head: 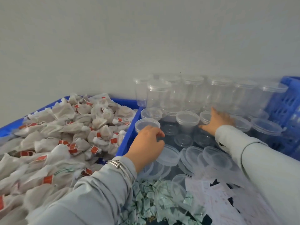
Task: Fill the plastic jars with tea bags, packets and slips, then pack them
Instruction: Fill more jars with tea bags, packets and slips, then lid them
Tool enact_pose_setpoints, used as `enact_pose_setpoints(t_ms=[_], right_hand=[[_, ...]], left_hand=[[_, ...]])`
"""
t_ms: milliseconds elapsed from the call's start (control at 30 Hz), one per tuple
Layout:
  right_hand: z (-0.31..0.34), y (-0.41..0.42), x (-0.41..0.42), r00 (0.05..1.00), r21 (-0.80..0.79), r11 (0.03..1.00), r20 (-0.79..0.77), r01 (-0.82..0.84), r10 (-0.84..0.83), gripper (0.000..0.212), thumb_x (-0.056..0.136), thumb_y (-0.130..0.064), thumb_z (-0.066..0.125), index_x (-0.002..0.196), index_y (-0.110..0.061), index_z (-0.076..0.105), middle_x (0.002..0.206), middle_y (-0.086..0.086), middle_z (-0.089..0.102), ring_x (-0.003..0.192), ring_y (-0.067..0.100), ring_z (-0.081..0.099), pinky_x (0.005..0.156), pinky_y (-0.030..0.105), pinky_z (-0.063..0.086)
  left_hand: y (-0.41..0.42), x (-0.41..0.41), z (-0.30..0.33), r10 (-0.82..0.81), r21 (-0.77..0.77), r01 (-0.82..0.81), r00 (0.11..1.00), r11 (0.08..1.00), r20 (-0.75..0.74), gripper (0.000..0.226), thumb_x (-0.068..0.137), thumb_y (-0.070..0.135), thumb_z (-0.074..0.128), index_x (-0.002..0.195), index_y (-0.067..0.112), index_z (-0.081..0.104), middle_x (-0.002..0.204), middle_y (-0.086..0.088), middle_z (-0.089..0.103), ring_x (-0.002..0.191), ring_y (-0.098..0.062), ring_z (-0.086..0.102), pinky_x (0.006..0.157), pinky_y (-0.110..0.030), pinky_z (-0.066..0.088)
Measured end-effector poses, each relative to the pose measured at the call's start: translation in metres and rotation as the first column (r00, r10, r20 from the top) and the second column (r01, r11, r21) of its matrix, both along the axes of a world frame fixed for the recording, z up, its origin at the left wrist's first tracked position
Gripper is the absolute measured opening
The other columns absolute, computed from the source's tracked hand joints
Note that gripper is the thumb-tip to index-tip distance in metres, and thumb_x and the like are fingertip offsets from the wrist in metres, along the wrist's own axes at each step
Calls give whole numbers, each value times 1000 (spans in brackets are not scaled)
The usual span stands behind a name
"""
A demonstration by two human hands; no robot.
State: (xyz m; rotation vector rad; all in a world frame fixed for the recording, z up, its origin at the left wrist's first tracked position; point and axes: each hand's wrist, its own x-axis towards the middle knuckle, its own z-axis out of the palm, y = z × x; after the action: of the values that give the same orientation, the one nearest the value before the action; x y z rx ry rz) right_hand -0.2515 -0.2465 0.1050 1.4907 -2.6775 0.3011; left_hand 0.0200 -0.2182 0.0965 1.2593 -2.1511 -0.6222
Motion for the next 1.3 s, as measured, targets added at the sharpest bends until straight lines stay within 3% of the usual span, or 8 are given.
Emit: enact_pose_setpoints(t_ms=[333, 533, 667, 767, 867, 1033, 1133, 1300], right_hand=[[10, 18, 11, 989, -374, 926, 151, 48, 10, 103, 63, -48, 83, 145, -16, 29, 142, 18, 36, 130, 37, 34, 109, 42, 27], [35, 80, 57, 932, -722, 665, 79, -192, 355, 117, 60, -27, 89, 150, -27, 14, 149, 17, 15, 138, 29, 23, 111, 33, 23], [26, 129, 100, 784, -690, 549, -43, -471, 619, 124, 59, -27, 89, 140, -49, -2, 154, 8, 3, 132, -8, 10, 101, 28, 33], [16, 157, 119, 667, -620, 483, -89, -618, 740, 133, 58, -32, 87, 137, -59, -16, 150, -20, -8, 120, -32, -7, 89, 14, 29], [-4, 173, 134, 617, -662, 390, -139, -640, 775, 125, 61, -33, 81, 144, -50, -11, 153, -14, -3, 135, -17, 9, 89, 4, 35], [-34, 185, 138, 464, -721, 495, 268, -485, 845, 125, 52, -59, 83, 143, -54, -2, 151, -22, 16, 132, -6, 35, 103, 8, 32], [-56, 189, 140, 243, -672, 567, 519, -477, 820, 101, 51, -51, 89, 135, -52, 33, 137, -20, 48, 126, 2, 48, 96, 21, 45], [-75, 190, 137, 522, -607, 689, 468, -396, 713, 91, 55, -54, 79, 136, -41, 38, 129, -16, 55, 120, 2, 51, 98, 27, 44]], left_hand=[[-3, 1, -6, 16, -48, -16, 1000, 999, -10, 23, 86, 16, 53, 107, 23, 60, 101, 12, 48, 89, -5, 46, 76, -15, 33], [19, -4, 5, -37, -27, 31, 971, 999, -236, 25, 88, 33, 59, 109, 37, 48, 106, 18, 49, 92, 7, 50, 73, -8, 39], [50, -4, 31, -94, 154, 198, 856, 968, -508, 74, 65, 60, 67, 129, 43, 34, 123, 21, 43, 103, 1, 56, 79, -19, 48], [72, 1, 50, -227, 72, 258, 929, 964, -291, 87, 64, 54, 75, 137, 40, 31, 133, 20, 38, 117, -3, 50, 97, -26, 43], [90, 15, 51, -314, 26, 314, 949, 949, 16, 91, 67, 53, 76, 141, 42, 24, 137, 21, 34, 123, 3, 39, 102, -19, 34], [106, 34, 34, -317, 18, 317, 942, 948, 112, 95, 63, 53, 76, 140, 36, 23, 128, 27, 33, 111, 18, 38, 88, -7, 36], [108, 42, 28, -297, 23, 297, 944, 955, 142, 93, 61, 64, 70, 137, 40, 23, 122, 33, 30, 109, 17, 40, 90, -12, 40], [110, 37, 24, -230, -55, 248, 947, 967, 224, 90, 54, 78, 55, 130, 50, 15, 120, 31, 34, 110, 1, 47, 92, -23, 44]])
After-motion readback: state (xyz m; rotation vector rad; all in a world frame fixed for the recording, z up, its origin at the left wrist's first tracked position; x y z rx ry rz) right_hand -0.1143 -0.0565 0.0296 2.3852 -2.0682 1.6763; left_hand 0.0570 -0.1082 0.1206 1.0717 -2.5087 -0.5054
